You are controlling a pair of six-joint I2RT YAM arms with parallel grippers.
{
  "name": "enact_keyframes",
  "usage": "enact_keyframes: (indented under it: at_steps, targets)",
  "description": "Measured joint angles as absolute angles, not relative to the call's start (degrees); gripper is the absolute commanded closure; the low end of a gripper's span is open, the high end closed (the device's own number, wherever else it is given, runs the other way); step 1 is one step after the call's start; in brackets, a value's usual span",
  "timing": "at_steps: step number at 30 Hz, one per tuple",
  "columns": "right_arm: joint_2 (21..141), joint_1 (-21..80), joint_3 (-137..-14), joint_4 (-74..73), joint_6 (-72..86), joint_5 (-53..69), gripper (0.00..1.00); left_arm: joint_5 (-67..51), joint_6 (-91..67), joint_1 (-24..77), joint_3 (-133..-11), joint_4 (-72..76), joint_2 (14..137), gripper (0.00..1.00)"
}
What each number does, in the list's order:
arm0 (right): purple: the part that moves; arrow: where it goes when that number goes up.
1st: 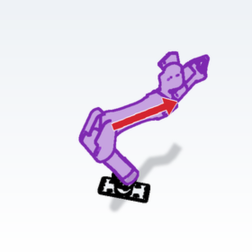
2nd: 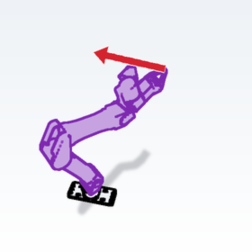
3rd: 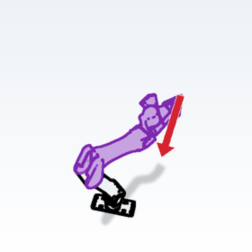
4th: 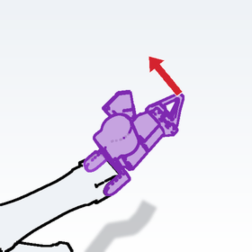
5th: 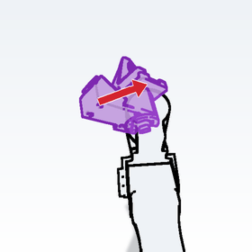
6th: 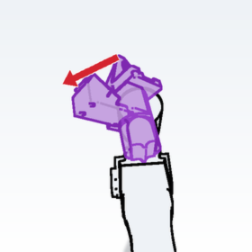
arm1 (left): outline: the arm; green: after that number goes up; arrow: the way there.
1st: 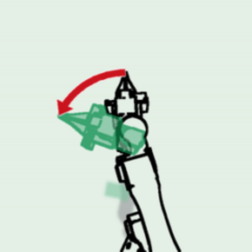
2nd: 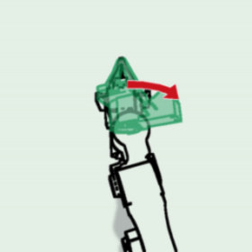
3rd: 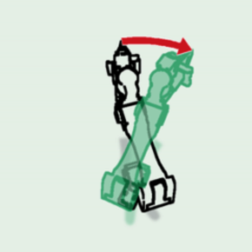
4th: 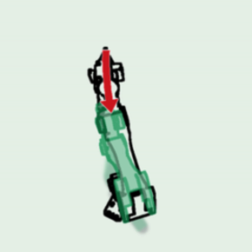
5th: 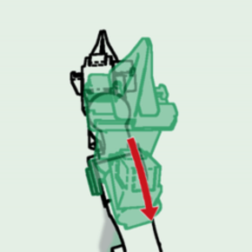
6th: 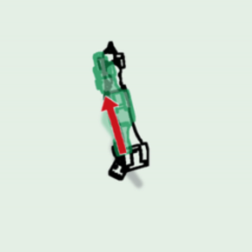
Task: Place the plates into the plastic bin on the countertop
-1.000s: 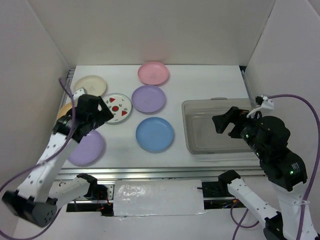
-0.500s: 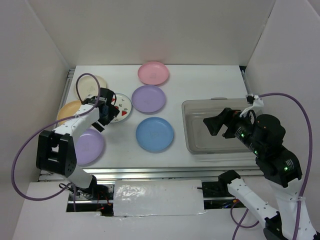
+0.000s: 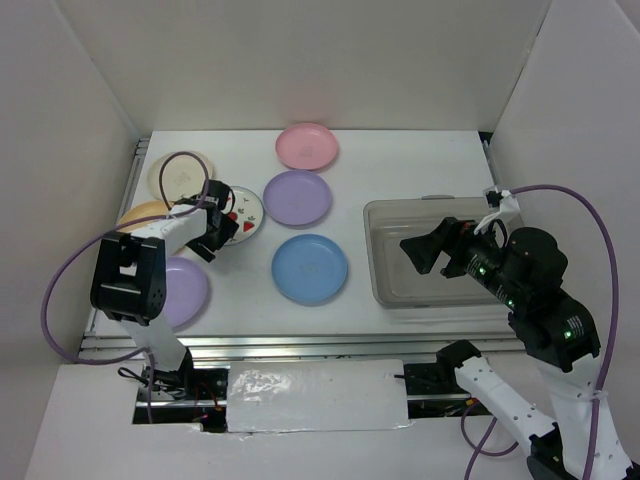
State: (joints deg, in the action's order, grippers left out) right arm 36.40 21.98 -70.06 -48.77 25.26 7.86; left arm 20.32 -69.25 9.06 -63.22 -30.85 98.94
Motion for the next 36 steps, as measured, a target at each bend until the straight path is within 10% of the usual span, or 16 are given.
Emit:
enact_keyframes:
  at_steps: [10, 19, 36]
  targets:
    - [36.5, 22.0, -70.0, -48.5, 25.3, 8.5, 0.0, 21.0, -71.4, 8.9, -62.3, -26.8, 101.5, 0.38]
    - [36.5, 22.0, -70.0, -48.5, 25.3, 8.4, 0.0, 23.7, -75.3, 8.6, -61.5, -23.5, 100.7, 0.98]
    - [36.3, 22.0, -70.1, -48.5, 25.3, 8.4, 0.0, 31.5, -76.9, 14.4, -63.5, -36.8, 89.4, 1.0]
